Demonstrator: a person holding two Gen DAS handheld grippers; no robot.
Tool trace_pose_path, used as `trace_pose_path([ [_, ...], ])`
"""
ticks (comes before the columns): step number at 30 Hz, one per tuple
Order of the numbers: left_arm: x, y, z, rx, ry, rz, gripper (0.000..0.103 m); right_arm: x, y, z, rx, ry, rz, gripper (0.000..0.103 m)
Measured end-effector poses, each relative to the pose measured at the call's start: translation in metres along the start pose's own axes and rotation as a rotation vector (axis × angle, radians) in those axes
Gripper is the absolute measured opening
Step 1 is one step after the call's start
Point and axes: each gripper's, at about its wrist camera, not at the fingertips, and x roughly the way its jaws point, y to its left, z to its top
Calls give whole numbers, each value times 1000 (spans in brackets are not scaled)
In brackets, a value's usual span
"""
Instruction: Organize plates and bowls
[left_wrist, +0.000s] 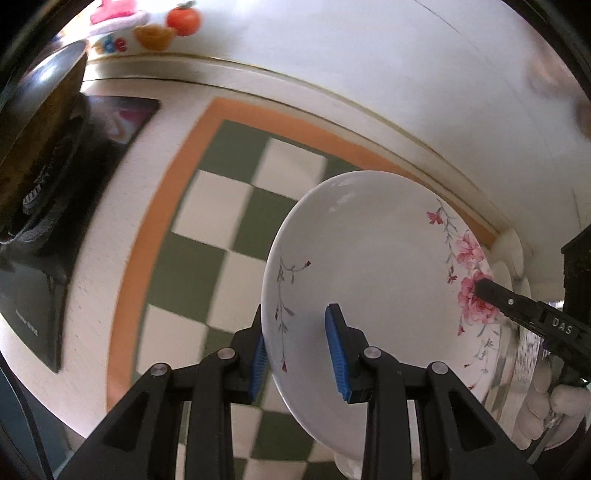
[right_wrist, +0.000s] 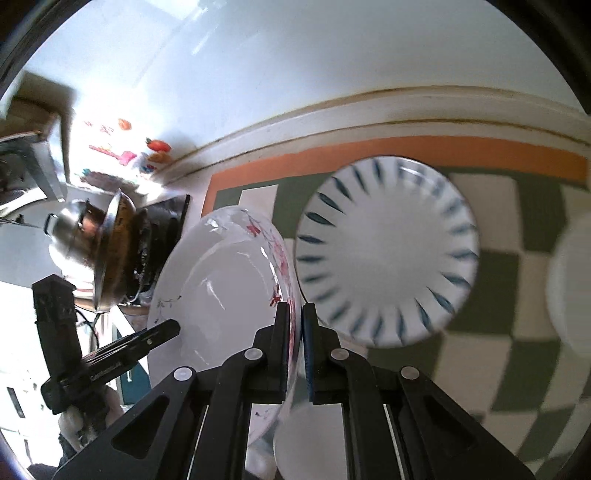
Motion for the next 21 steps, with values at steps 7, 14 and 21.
trace_pose_path([
  [7,7,-39,-46,98,58,-17,27,-57,-39,-67,49,-38,-17,8],
  [14,33,-62,-83,162,140,7,27,-64,-83,-131,113,-2,-38,8],
  [21,58,-79,-108,237,188,80,27,-45,-118,-171,165,55,-49,8],
])
